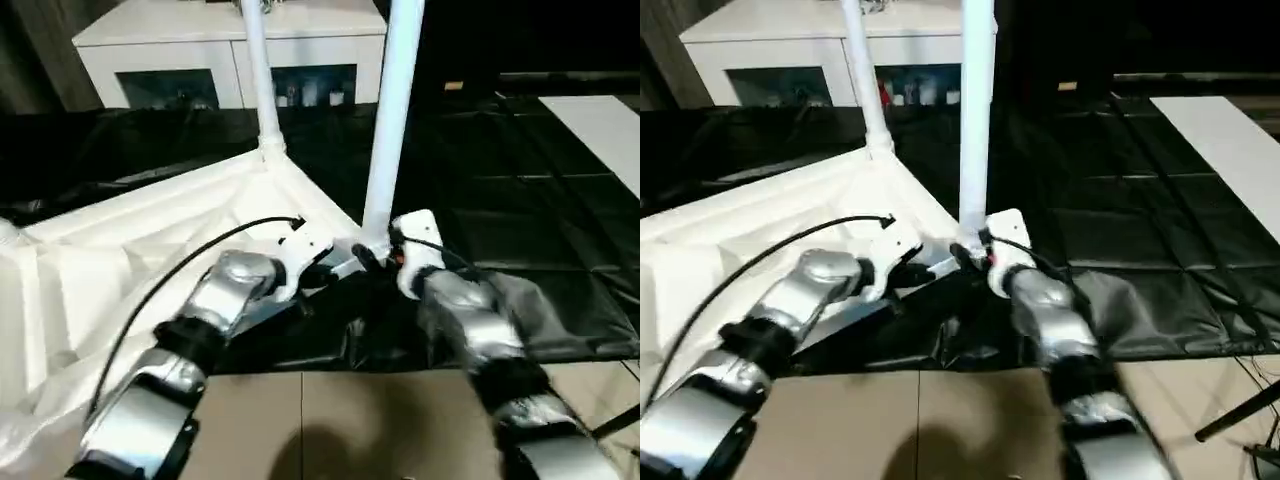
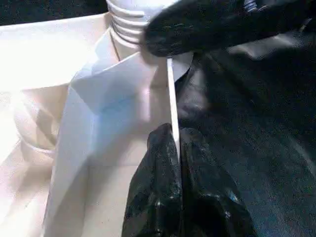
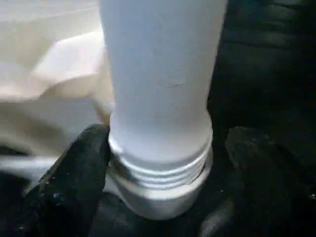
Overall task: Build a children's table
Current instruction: Rotate leg to tighten
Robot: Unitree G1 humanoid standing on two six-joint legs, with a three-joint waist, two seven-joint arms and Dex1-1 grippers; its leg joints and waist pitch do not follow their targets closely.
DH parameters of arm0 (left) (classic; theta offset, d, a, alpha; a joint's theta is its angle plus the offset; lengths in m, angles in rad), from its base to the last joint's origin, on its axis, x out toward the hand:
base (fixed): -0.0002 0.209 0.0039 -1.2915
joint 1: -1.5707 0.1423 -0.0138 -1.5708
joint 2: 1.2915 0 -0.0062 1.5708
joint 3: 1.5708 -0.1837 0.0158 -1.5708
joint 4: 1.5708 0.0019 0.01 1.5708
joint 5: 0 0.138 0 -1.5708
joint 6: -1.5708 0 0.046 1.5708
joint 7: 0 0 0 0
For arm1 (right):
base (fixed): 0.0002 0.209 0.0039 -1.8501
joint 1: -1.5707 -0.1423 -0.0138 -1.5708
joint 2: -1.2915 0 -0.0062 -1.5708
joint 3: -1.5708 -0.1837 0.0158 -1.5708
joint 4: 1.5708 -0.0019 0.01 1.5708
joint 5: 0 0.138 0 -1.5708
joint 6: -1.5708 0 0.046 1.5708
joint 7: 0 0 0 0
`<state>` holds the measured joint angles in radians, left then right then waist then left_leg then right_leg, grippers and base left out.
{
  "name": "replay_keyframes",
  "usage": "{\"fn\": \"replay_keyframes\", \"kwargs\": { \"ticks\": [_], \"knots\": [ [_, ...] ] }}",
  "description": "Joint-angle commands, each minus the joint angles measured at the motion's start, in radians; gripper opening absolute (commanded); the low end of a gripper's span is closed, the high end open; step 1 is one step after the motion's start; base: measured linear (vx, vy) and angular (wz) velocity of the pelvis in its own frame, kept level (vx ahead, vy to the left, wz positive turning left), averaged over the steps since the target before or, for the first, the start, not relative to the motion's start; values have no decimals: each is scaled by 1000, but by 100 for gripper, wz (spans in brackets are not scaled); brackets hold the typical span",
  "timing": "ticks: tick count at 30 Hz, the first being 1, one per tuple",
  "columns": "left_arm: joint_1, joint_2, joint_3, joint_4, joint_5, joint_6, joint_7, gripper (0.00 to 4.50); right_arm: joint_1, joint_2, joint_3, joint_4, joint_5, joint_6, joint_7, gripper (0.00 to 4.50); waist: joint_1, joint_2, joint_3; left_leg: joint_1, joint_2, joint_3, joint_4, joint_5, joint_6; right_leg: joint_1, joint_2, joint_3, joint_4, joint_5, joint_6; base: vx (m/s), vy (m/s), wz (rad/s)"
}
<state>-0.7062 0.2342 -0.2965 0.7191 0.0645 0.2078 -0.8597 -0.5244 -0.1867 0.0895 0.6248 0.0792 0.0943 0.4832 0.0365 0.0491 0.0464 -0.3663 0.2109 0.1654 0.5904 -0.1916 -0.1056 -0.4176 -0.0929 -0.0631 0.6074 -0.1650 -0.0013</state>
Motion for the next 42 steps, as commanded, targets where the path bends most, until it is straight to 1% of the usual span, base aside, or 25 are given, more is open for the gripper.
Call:
{"fn": "replay_keyframes", "kwargs": {
  "ticks": [1, 2, 3, 5, 6, 8, 9, 10, 12, 14, 15, 16, 18, 20, 26, 28, 32, 34, 35, 36, 37, 39, 40, 41, 42],
  "knots": [
    [43, 50, -26, -52, -18, -21, -115, 0, 30, -57, 17, -69, 41, -5, 169, 392, 13, -30, -73, -9, 3, 10, -59, -127, 124, 75, -37, 29, -60, -134, -249, 0, 0, 0],
    [53, 62, -32, -75, -28, -23, -148, 0, 38, -74, 24, -82, 52, -11, 216, 392, 13, -26, -71, -9, 3, 11, -59, -123, 126, 71, -36, 29, -62, -136, -251, 0, 0, 0],
    [66, 75, -38, -104, -37, -22, -179, 0, 45, -90, 33, -93, 63, -14, 262, 392, 12, -28, -70, -8, 5, 11, -60, -128, 127, 69, -35, 28, -63, -137, -254, 0, 0, 0],
    [112, 120, -51, -207, -79, -21, -276, 0, 54, -134, 65, -114, 78, -22, 385, 392, 10, -25, -67, -7, 8, 12, -61, -155, 124, 66, -36, 29, -63, -153, -262, 0, 0, 0],
    [120, 128, -52, -224, -86, -21, -289, 0, 54, -143, 74, -115, 77, -29, 408, 392, 11, -22, -69, -5, 11, 10, -62, -163, 120, 66, -38, 29, -60, -155, -266, 0, 0, 0],
    [135, 144, -52, -247, -80, -40, -301, 0, 48, -157, 85, -121, 76, -33, 454, 392, 11, -20, -65, 0, 10, 15, -62, -179, 114, 59, -32, 31, -64, -164, -267, 0, 0, 0],
    [138, 149, -53, -253, -80, -41, -308, 0, 47, -157, 85, -124, 80, -30, 462, 392, 12, -21, -64, 3, 10, 16, -62, -183, 111, 57, -33, 32, -66, -168, -267, 0, 0, 0],
    [150, 165, -60, -274, -81, -41, -334, 0, 41, -156, 84, -138, 96, -15, 489, 392, 16, -22, -66, 6, 11, 16, -62, -181, 107, 58, -34, 34, -64, -161, -270, 0, 0, 0],
    [155, 172, -61, -285, -82, -37, -344, 0, 39, -155, 85, -147, 101, -9, 503, 392, 18, -26, -63, 1, 11, 16, -64, -178, 105, 60, -33, 33, -63, -169, -265, 0, 0, 0],
    [164, 184, -64, -304, -84, -30, -354, 0, 34, -157, 101, -149, 97, -12, 532, 392, 22, -24, -64, 5, 11, 16, -63, -181, 96, 57, -34, 34, -63, -183, -258, 0, 0, 0],
    [170, 190, -63, -316, -85, -23, -360, 0, 33, -159, 113, -148, 91, -15, 552, 392, 23, -30, -63, 2, 11, 16, -64, -177, 93, 59, -34, 34, -62, -183, -256, 0, 0, 0],
    [173, 193, -63, -324, -86, -18, -362, 0, 32, -161, 120, -144, 87, -18, 563, 392, 23, -28, -62, 0, 10, 15, -65, -174, 90, 59, -35, 33, -63, -197, -249, 0, 0, 0],
    [176, 196, -61, -332, -88, -12, -358, 0, 29, -166, 134, -127, 74, -30, 574, 392, 24, -28, -63, 3, 11, 16, -64, -172, 85, 57, -35, 34, -63, -198, -247, 0, 0, 0],
    [171, 195, -57, -328, -85, -11, -355, 0, 29, -172, 139, -115, 57, -38, 589, 366, 26, -31, -63, 2, 10, 17, -64, -165, 85, 57, -34, 34, -62, -187, -249, 0, 0, 0],
    [169, 193, -52, -324, -80, -6, -350, 0, 24, -175, 131, -103, 56, -35, 597, 321, 26, -31, -65, -1, 8, 15, -61, -149, 91, 61, -33, 34, -59, -166, -249, 0, 0, 0],
    [171, 194, -51, -326, -79, -3, -349, 0, 23, -171, 127, -101, 60, -33, 594, 297, 26, -30, -65, -1, 8, 15, -61, -147, 90, 61, -34, 33, -59, -169, -249, 0, 0, 0],
    [169, 191, -51, -320, -79, -3, -348, 0, 25, -165, 121, -99, 65, -32, 593, 276, 26, -29, -66, 0, 8, 15, -60, -146, 89, 62, -33, 33, -58, -158, -253, 0, 0, 0],
    [168, 188, -49, -316, -83, 6, -348, 0, 27, -158, 114, -95, 67, -31, 581, 275, 26, -29, -66, -1, 7, 15, -59, -145, 90, 63, -33, 33, -57, -157, -254, 0, 0, 0],
    [166, 179, -43, -306, -84, 10, -334, 0, 25, -148, 106, -87, 65, -31, 555, 274, 26, -23, -66, 0, 8, 14, -60, -148, 88, 61, -33, 33, -58, -156, -256, 0, 0, 0],
    [161, 167, -36, -293, -84, 18, -313, 0, 20, -136, 96, -74, 59, -30, 516, 273, 24, -25, -66, -1, 7, 15, -59, -146, 88, 62, -32, 33, -58, -152, -256, 0, 0, 0],
    [152, 148, -25, -270, -77, 24, -270, 0, 10, -118, 81, -53, 51, -23, 455, 273, 23, -23, -65, 0, 7, 15, -60, -153, 82, 60, -32, 33, -60, -161, -257, 0, 0, 0],
    [130, 118, -11, -225, -60, 19, -196, 0, -4, -92, 61, -21, 32, -20, 354, 273, 20, -24, -61, 1, 3, 15, -63, -180, 63, 59, -32, 32, -67, -224, -243, 0, 0, 0],
    [120, 107, -9, -208, -53, 19, -174, 0, -9, -81, 55, -11, 23, -23, 312, 273, 20, -25, -65, 2, 4, 13, -63, -176, 47, 62, -34, 33, -67, -236, -231, 0, 0, 0],
    [104, 88, -3, -179, -45, 25, -133, 0, -16, -61, 40, 4, 15, -8, 241, 272, 20, -23, -63, 3, 4, 13, -63, -177, 46, 59, -33, 33, -69, -237, -227, 0, 0, 0],
    [86, 66, 4, -146, -37, 31, -90, 0, -24, -38, 26, 22, 5, 6, 160, 272, 17, -25, -62, 2, 3, 15, -64, -179, 45, 59, -31, 33, -70, -240, -224, 0, 0, 0]
  ]
}}
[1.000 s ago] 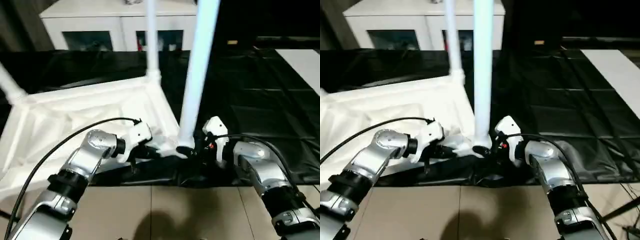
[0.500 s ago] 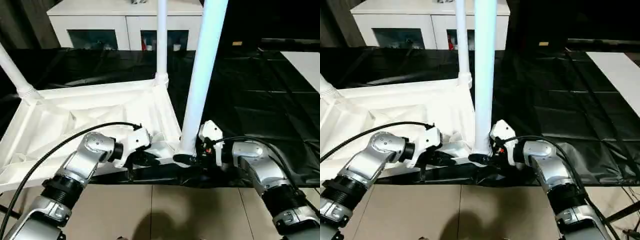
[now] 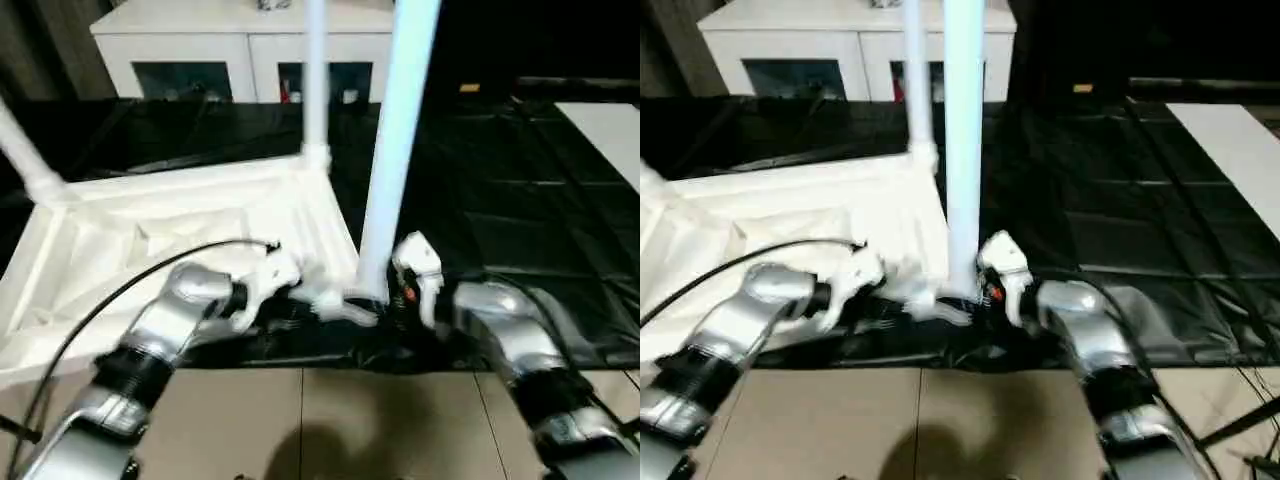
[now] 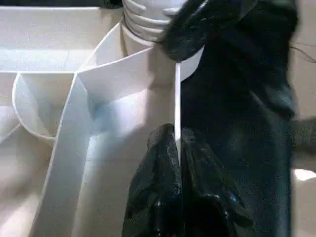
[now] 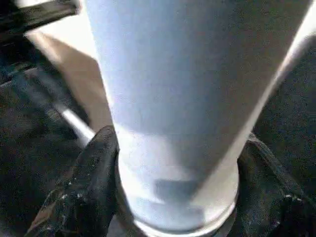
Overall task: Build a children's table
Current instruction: Rotate leg to tighten
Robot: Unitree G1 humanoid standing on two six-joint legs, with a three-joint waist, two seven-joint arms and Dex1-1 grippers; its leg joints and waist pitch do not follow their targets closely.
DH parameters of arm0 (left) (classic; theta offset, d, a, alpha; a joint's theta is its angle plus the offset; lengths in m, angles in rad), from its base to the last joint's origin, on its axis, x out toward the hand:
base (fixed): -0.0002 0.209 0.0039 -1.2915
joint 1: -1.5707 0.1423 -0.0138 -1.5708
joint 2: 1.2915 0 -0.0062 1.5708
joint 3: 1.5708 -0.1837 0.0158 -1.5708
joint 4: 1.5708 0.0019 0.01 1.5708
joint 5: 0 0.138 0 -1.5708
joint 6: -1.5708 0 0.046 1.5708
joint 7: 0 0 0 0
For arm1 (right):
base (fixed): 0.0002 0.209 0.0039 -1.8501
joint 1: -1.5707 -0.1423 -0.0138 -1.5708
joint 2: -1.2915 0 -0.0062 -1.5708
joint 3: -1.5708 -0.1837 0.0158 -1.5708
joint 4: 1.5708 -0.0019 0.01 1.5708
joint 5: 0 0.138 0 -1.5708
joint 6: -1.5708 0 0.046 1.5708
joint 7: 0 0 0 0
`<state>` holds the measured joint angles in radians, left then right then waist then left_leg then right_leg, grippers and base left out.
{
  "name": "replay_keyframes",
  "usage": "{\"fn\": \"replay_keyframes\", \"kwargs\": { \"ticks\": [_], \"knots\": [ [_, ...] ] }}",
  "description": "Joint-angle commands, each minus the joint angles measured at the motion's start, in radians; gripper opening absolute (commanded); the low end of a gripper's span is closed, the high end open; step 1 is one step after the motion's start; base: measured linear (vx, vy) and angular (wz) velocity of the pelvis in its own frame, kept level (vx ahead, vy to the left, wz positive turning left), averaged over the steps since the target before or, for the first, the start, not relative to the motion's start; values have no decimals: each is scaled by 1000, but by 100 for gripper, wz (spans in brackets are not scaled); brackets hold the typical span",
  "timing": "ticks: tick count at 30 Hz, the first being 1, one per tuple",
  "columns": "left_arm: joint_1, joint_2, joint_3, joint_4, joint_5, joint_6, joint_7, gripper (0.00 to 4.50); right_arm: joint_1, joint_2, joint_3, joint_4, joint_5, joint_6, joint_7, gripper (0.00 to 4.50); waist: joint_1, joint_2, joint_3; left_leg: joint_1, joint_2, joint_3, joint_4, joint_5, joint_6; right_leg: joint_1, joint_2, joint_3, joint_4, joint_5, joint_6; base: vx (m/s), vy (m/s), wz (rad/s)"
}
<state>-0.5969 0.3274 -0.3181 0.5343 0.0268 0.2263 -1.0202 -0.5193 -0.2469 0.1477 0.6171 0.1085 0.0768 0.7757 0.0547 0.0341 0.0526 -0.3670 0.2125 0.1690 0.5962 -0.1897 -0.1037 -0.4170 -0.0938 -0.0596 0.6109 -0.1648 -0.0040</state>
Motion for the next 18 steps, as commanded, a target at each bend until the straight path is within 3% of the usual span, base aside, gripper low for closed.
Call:
{"fn": "replay_keyframes", "kwargs": {
  "ticks": [1, 4, 6, 7, 8, 14, 16, 18],
  "knots": [
    [-44, -52, 34, 75, 7, 25, 123, 0, -38, 50, -52, 51, -30, 40, -223, 272, -2, -7, -68, 0, -2, 9, -70, -178, 33, 60, -31, 29, -73, -256, -213, 0, 0, 0],
    [-87, -104, 59, 148, 16, 58, 238, 0, -56, 98, -78, 95, -54, 68, -398, 272, -3, -7, -73, 5, -3, 9, -68, -159, 20, 58, -30, 31, -72, -226, -211, 0, 0, 0],
    [-114, -132, 75, 195, 23, 82, 316, 0, -71, 128, -97, 131, -58, 87, -500, 272, -4, -10, -73, -1, -6, 9, -67, -147, 31, 61, -28, 31, -69, -195, -216, 0, 0, 0],
    [-154, -168, 85, 274, 42, 78, 430, 0, -100, 183, -147, 194, -44, 99, -679, 272, -4, -7, -75, 1, -9, 10, -66, -140, 34, 58, -29, 33, -72, -200, -214, 0, 0, 0],
    [-163, -176, 86, 293, 45, 70, 447, 0, -108, 197, -157, 210, -43, 93, -720, 272, -4, -7, -76, 2, -8, 9, -67, -135, 28, 58, -30, 33, -72, -199, -214, 0, 0, 0],
    [-192, -202, 80, 369, 67, 22, 487, 0, -150, 248, -130, 269, -85, 68, -773, 272, -1, -6, -73, -2, -10, 10, -68, -158, 49, 59, -29, 30, -75, -187, -210, 0, 0, 0],
    [-196, -200, 69, 382, 70, 6, 466, 0, -158, 266, -140, 268, -65, 43, -739, 328, 1, -9, -72, 3, -9, 10, -70, -196, 51, 59, -32, 31, -81, -247, -198, 0, 0, 0],
    [-194, -190, 64, 377, 68, -6, 441, 0, -161, 260, -126, 256, -72, 10, -700, 328, 1, -9, -71, 0, -8, 9, -71, -198, 52, 60, -33, 31, -82, -260, -191, 0, 0, 0]
  ]
}}
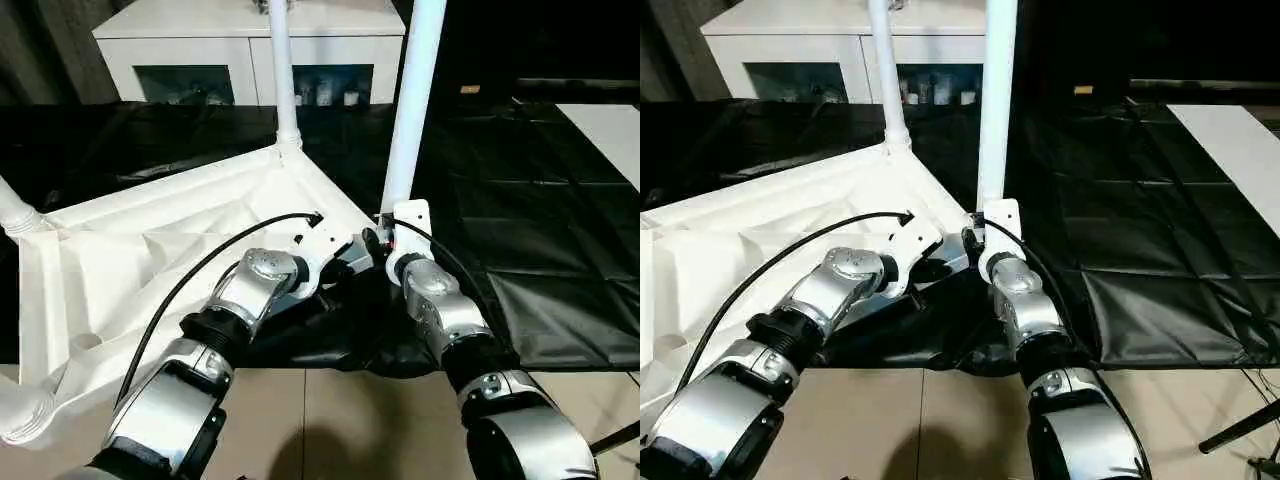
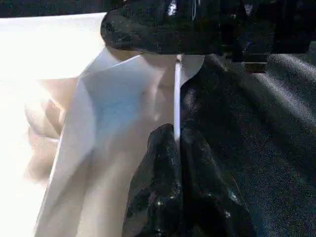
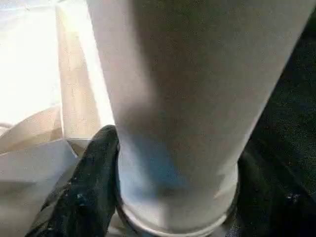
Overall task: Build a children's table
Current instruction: Rotate leg to tighten
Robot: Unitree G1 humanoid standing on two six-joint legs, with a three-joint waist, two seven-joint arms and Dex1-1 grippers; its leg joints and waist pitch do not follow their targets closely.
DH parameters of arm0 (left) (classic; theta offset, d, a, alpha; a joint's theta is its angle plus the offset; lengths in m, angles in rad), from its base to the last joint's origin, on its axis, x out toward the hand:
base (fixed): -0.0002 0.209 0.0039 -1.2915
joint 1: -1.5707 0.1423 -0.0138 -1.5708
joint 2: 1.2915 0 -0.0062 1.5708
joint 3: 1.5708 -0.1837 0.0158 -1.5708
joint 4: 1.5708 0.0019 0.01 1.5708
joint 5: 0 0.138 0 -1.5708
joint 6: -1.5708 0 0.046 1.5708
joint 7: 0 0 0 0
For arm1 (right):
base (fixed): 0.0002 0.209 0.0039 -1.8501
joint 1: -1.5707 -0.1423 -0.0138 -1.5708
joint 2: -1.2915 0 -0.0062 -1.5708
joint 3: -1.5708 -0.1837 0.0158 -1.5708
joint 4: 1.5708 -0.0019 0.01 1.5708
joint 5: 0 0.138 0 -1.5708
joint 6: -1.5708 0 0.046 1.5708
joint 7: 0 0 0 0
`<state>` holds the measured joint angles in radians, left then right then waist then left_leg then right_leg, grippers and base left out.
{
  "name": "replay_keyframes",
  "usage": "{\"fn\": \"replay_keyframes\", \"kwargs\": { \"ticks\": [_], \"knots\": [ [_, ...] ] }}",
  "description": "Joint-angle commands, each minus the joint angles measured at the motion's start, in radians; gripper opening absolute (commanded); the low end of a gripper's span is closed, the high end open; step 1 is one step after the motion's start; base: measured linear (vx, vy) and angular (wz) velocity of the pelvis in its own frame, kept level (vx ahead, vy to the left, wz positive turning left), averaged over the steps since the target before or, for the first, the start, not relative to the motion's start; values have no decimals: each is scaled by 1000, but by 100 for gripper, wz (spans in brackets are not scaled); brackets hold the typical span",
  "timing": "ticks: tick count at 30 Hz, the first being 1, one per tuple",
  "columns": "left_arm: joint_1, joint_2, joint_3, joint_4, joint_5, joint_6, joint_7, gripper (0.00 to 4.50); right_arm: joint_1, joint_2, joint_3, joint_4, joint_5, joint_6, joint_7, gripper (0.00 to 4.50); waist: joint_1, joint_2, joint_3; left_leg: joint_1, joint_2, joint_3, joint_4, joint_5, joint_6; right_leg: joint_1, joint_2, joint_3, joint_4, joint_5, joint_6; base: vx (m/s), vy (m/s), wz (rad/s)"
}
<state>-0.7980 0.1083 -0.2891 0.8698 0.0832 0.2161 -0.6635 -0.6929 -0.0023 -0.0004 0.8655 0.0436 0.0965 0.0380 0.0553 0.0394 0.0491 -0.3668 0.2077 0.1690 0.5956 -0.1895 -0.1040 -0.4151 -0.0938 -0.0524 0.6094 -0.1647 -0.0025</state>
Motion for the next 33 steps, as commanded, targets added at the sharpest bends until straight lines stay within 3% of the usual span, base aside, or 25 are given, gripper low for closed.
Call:
{"fn": "replay_keyframes", "kwargs": {
  "ticks": [1, 2, 3, 8, 12, 14, 17, 22, 24, 29, 33],
  "knots": [
    [10, 35, 34, 35, 10, 3, 72, 0, 14, 8, 35, -1, -14, -22, 51, 350, 1, -14, -68, -1, -3, 9, -71, -200, 52, 58, -33, 24, -79, -262, -190, 0, 0, 0],
    [16, 44, 31, 25, 11, -4, 56, 0, 16, 0, 44, -11, -13, -26, 75, 359, -6, -16, -67, -11, -4, 5, -73, -193, 49, 67, -33, 21, -76, -264, -183, 0, 0, 0],
    [21, 52, 28, 19, 11, -9, 42, 0, 16, -6, 49, -18, -10, -28, 95, 365, -7, -15, -68, -12, -4, 4, -73, -187, 48, 67, -33, 20, -76, -262, -179, 0, 0, 0],
    [53, 94, 9, -31, 7, -59, -72, 0, 35, -75, 110, -75, -27, -47, 288, 379, -18, -14, -70, -7, -2, 8, -67, -177, 72, 62, -31, 22, -73, -203, -216, 0, 0, 0],
    [93, 136, -1, -93, -28, -114, -217, 0, 84, -155, 136, -166, 13, -57, 515, 379, -13, -16, -71, -7, 1, 9, -63, -156, 105, 66, -30, 24, -68, -144, -245, 0, 0, 0],
    [131, 175, -21, -153, -67, -149, -355, 0, 119, -209, 147, -224, 55, -59, 658, 379, -11, -12, -71, -4, 6, 9, -65, -164, 115, 64, -32, 25, -66, -132, -261, 0, 0, 0],
    [182, 246, -63, -269, -98, -110, -518, 0, 158, -277, 176, -287, 76, -75, 792, 379, -3, -8, -70, 3, 13, 9, -67, -186, 108, 60, -33, 25, -64, -146, -272, 0, 0, 0],
    [218, 296, -58, -367, -129, -69, -595, 0, 200, -337, 188, -365, 108, -44, 941, 379, 2, -6, -66, 7, 15, 13, -70, -212, 88, 54, -28, 27, -62, -145, -279, 0, 0, 0],
    [226, 307, -55, -383, -132, -65, -611, 0, 210, -351, 192, -389, 123, -28, 985, 379, 6, -7, -67, 4, 14, 11, -70, -207, 88, 59, -30, 27, -62, -154, -269, 0, 0, 0],
    [230, 313, -48, -385, -131, -66, -611, 0, 224, -380, 222, -407, 116, -27, 1044, 379, 5, -12, -64, 2, 10, 11, -71, -216, 77, 57, -32, 27, -69, -226, -242, 0, 0, 0],
    [236, 313, -43, -408, -131, -43, -601, 0, 222, -382, 229, -397, 102, -26, 1058, 340, 3, -15, -66, 1, 11, 10, -71, -200, 73, 55, -32, 28, -69, -232, -234, 0, 0, 0]
  ]
}}
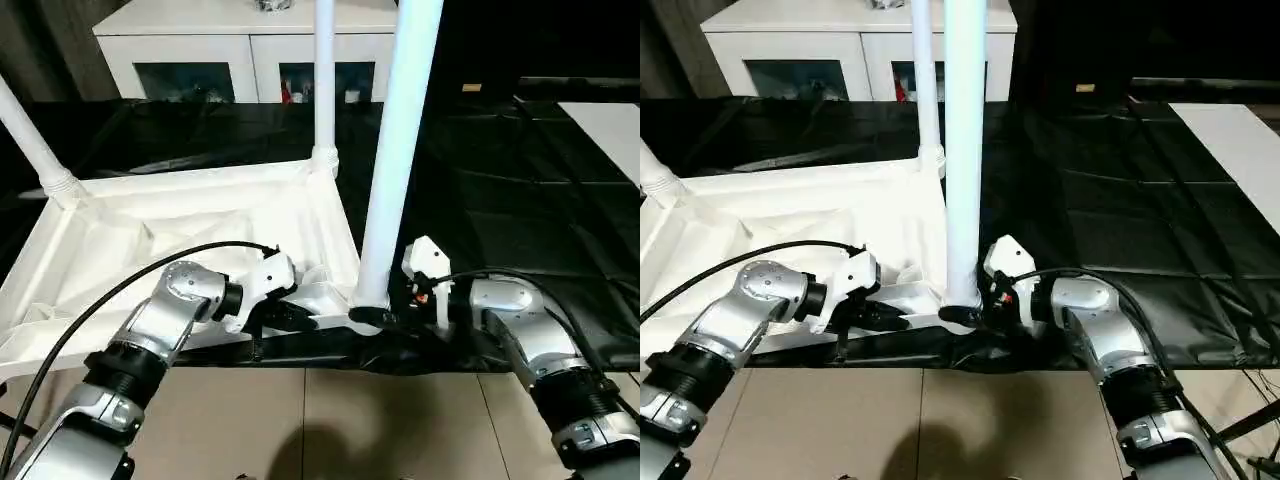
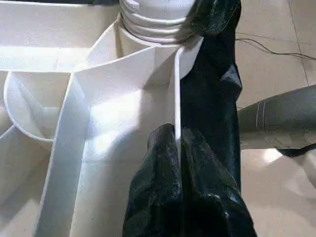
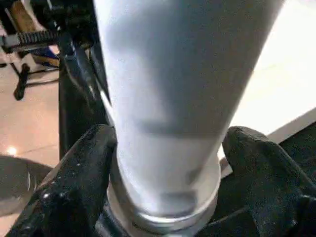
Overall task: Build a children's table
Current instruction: Rotate leg to tighten
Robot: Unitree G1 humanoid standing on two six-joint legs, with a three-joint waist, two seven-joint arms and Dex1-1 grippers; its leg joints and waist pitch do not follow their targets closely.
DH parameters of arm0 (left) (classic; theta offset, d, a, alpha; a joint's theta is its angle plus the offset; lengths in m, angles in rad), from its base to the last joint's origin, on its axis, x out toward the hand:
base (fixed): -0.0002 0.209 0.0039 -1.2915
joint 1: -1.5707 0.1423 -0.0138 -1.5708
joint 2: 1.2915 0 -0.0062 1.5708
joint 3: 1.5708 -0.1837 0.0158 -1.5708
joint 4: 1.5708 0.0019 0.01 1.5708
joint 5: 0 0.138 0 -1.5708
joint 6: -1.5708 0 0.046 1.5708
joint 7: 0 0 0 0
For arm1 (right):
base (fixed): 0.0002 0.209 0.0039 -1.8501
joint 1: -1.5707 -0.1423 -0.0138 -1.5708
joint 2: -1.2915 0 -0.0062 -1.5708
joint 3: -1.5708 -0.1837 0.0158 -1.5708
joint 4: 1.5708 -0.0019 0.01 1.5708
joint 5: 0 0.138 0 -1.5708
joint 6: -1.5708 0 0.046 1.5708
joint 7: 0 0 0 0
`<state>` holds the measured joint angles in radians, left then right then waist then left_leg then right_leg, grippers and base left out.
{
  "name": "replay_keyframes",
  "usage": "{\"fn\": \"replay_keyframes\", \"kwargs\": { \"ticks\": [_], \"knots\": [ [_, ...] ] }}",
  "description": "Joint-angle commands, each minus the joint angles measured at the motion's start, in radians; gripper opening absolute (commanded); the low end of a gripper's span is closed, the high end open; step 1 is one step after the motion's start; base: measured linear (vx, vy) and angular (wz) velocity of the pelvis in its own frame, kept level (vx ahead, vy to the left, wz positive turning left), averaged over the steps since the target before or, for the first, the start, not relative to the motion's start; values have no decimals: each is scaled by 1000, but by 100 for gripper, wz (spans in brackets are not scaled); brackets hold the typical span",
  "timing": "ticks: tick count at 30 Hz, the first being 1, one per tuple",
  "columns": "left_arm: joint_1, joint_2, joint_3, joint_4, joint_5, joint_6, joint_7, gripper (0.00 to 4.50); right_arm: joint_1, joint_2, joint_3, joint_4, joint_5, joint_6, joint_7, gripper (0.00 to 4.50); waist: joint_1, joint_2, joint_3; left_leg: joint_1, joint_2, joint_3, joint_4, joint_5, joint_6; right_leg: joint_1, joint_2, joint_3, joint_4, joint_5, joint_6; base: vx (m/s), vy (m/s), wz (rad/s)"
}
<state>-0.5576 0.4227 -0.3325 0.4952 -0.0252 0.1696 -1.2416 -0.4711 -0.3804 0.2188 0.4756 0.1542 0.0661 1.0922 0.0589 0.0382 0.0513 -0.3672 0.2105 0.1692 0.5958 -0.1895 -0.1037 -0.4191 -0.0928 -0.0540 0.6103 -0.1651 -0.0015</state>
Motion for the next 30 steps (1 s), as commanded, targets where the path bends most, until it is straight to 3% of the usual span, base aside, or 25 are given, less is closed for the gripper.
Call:
{"fn": "replay_keyframes", "kwargs": {
  "ticks": [1, 7, 16, 17, 18, 20, 23, 26, 27, 28, 30],
  "knots": [
    [-3, -2, 1, -38, -22, 7, -22, 0, 0, -5, 10, -11, -9, 10, 6, 331, 0, -13, -68, 2, 8, 10, -70, -196, 75, 59, -32, 30, -70, -224, -237, 0, 0, 0],
    [5, -4, 2, -49, -21, 12, -18, 0, -1, -7, 17, -10, -17, 19, 11, 274, 0, -19, -69, 0, 7, 11, -68, -171, 87, 61, -31, 28, -66, -193, -243, 0, 0, 0],
    [7, -22, 15, -41, -19, 39, 26, 0, -15, 37, -22, 35, -13, 48, -87, 267, -1, -19, -68, 1, 6, 11, -68, -174, 79, 59, -32, 29, -69, -224, -233, 0, 0, 0],
    [-18, -62, 34, 12, -2, 53, 119, 0, -40, 84, -60, 98, -34, 67, -243, 267, -4, -19, -66, 0, 6, 11, -69, -177, 74, 58, -32, 29, -70, -231, -233, 0, 0, 0],
    [-20, -65, 36, 17, 0, 55, 129, 0, -41, 87, -62, 102, -36, 69, -256, 266, -7, -16, -66, -2, 4, 11, -69, -177, 66, 56, -31, 29, -69, -237, -230, 0, 0, 0],
    [-52, -106, 52, 79, 29, 65, 242, 0, -57, 131, -94, 142, -54, 89, -403, 266, -13, -19, -68, 3, -1, 8, -71, -199, 33, 59, -31, 27, -77, -306, -205, 0, 0, 0],
    [-96, -162, 82, 159, 46, 90, 390, 0, -75, 185, -138, 180, -65, 132, -585, 266, -18, -21, -63, 4, -4, 11, -72, -209, 31, 54, -29, 30, -84, -330, -186, 0, 0, 0],
    [-145, -224, 116, 242, 60, 136, 566, 0, -102, 241, -181, 237, -83, 149, -798, 266, -18, -20, -68, 2, -3, 8, -71, -191, 26, 57, -29, 30, -81, -304, -184, 0, 0, 0],
    [-145, -224, 116, 242, 60, 136, 566, 0, -102, 241, -181, 237, -83, 149, -798, 266, -17, -16, -68, 0, -5, 8, -71, -183, 27, 58, -29, 30, -80, -293, -185, 0, 0, 0],
    [-176, -264, 124, 304, 80, 133, 663, 0, -128, 289, -228, 289, -89, 146, -980, 266, -19, -17, -68, 1, -8, 11, -69, -180, 28, 55, -27, 31, -82, -286, -185, 0, 0, 0],
    [-191, -282, 121, 337, 92, 122, 691, 0, -147, 314, -239, 319, -98, 149, -1057, 266, -19, -14, -71, 2, -8, 8, -71, -175, 20, 57, -27, 30, -81, -282, -185, 0, 0, 0]
  ]
}}
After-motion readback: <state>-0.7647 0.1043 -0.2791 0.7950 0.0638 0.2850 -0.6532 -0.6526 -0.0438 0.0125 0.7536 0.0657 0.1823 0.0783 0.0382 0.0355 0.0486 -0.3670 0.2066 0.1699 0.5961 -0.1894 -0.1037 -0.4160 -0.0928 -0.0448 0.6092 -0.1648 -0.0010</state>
